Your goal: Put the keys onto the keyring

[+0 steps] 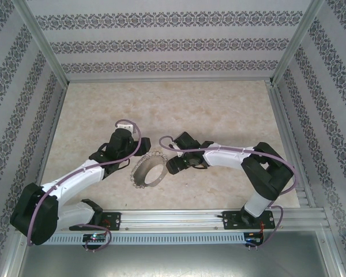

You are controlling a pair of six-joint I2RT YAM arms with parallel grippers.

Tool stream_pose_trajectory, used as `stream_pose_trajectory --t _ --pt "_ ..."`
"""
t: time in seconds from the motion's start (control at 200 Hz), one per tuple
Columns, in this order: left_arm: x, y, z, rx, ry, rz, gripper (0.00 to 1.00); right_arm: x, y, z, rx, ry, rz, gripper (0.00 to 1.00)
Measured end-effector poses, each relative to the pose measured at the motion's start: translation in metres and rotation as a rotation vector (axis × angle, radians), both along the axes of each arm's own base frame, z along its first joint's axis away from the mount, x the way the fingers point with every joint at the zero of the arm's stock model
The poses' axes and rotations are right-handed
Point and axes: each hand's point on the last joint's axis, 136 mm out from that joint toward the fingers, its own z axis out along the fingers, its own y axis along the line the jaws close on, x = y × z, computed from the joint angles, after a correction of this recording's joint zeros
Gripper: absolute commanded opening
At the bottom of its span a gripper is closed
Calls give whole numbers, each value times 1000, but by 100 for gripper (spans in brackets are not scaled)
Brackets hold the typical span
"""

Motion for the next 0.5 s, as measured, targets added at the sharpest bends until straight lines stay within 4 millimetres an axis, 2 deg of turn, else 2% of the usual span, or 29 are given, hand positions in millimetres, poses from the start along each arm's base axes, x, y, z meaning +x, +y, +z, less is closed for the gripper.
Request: stream_pose_trajectory --t 0.5 --pt "-4 1 -7 -10 23 -2 74 12 5 -4 -26 -1 -13 81"
